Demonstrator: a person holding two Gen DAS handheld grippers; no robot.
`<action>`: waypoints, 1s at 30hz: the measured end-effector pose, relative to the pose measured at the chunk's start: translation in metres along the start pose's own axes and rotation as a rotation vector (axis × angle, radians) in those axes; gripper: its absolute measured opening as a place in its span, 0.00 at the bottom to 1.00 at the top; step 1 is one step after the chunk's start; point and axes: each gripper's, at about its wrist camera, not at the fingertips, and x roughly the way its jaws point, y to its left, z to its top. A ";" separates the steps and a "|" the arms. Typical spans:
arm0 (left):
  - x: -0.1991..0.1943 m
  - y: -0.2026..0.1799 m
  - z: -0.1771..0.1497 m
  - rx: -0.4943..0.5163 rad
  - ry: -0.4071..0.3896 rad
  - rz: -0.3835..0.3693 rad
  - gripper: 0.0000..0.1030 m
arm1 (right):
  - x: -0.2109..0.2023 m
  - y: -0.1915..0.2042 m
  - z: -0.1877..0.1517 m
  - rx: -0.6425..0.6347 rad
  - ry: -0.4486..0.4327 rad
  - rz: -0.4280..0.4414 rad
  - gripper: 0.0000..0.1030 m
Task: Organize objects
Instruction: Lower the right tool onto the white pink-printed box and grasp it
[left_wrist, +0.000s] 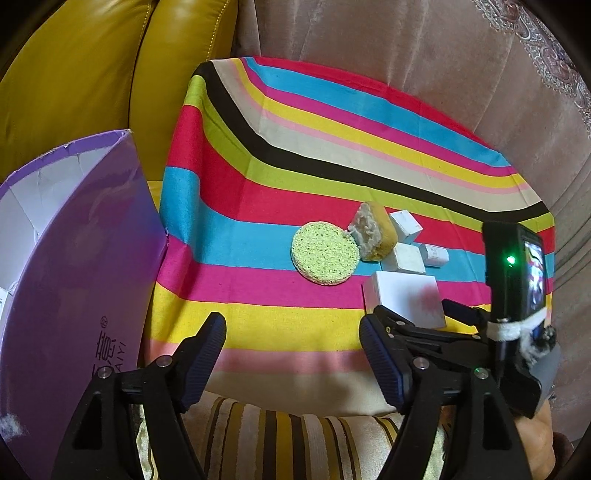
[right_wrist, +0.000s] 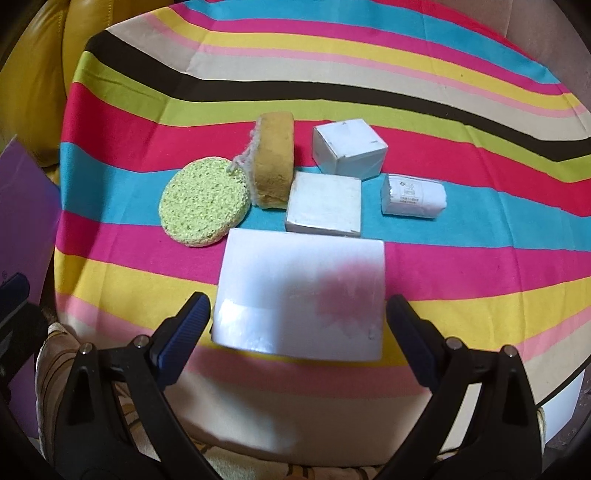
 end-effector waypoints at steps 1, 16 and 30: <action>0.000 0.000 0.000 0.000 0.001 0.001 0.73 | 0.002 -0.001 0.001 0.005 0.005 -0.001 0.94; 0.021 -0.010 0.003 0.027 0.073 0.058 0.75 | -0.002 -0.026 -0.001 0.044 -0.021 0.016 0.92; 0.070 -0.051 0.025 0.141 0.198 0.078 0.78 | -0.023 -0.086 -0.008 0.115 -0.093 -0.044 0.92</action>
